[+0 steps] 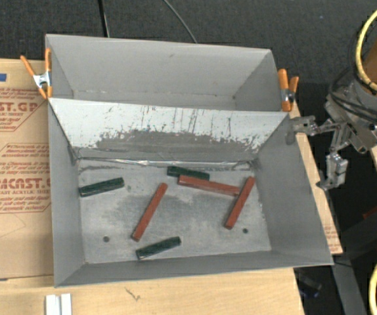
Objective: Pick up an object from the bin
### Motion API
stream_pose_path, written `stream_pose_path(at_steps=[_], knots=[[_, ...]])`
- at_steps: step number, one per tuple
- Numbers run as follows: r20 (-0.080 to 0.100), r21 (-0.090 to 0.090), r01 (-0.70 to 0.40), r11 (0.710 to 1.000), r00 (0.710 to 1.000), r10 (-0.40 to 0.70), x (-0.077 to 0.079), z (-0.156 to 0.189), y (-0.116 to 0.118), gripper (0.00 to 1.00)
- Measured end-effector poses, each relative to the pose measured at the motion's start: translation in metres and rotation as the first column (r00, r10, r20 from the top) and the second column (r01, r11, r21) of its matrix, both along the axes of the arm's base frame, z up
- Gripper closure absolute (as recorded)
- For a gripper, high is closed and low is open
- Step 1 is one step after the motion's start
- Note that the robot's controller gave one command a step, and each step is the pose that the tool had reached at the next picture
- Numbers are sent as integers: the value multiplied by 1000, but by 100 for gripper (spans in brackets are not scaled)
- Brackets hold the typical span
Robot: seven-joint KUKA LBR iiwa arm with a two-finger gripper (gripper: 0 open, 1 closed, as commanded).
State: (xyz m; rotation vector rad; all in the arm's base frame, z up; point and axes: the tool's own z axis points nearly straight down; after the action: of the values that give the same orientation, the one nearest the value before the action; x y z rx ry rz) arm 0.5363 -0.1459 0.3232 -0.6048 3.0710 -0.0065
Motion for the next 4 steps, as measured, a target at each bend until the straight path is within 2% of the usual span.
stream_pose_path(at_steps=[1, 2, 3, 4], knots=[[-7, 2, 204, 979, 979, -204, -1, -60, 5, 0], [-7, 3, 337, 941, 941, -337, 14, -110, 10, 0], [-9, 3, 285, 959, 959, -285, 17, -121, 10, 0], [-15, 3, 101, 995, 995, -101, 22, -110, 11, 0]])
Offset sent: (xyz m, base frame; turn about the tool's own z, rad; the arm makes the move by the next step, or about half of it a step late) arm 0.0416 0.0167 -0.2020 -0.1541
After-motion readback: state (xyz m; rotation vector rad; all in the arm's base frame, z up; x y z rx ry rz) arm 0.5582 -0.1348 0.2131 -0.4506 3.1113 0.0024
